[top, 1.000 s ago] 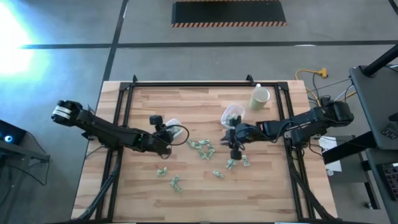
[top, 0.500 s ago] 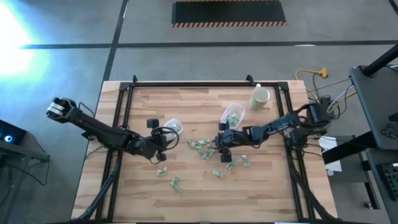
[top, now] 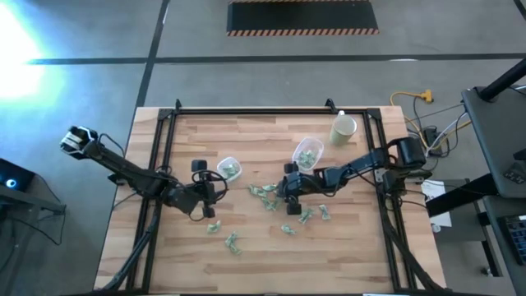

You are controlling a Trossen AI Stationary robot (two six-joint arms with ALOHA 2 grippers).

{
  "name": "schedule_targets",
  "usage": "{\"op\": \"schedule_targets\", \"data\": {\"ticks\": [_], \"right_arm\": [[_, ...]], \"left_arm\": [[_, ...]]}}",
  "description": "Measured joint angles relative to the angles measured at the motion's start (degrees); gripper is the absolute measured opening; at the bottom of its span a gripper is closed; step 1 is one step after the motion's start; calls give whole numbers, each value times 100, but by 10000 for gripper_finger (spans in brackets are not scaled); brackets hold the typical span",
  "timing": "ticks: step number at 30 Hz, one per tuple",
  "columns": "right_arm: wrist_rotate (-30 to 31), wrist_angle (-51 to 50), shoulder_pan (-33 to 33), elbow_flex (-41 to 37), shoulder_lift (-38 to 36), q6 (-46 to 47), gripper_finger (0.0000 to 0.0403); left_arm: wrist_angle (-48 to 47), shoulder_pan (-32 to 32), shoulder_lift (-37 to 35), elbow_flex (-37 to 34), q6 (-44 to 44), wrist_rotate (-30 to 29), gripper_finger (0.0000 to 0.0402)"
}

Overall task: Pick and place items into bin
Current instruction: Put the stevia packet into the right transparent bin

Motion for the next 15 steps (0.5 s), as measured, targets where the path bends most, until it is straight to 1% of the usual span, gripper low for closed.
{"op": "schedule_targets", "data": {"ticks": [9, 15], "right_arm": [[14, -112, 0, -4, 1, 59, 107], [-1, -129, 2, -11, 131, 117, 92]], "left_arm": [[3, -2, 15, 9, 2, -7, 140], [3, -2, 17, 15, 2, 32, 140]]}}
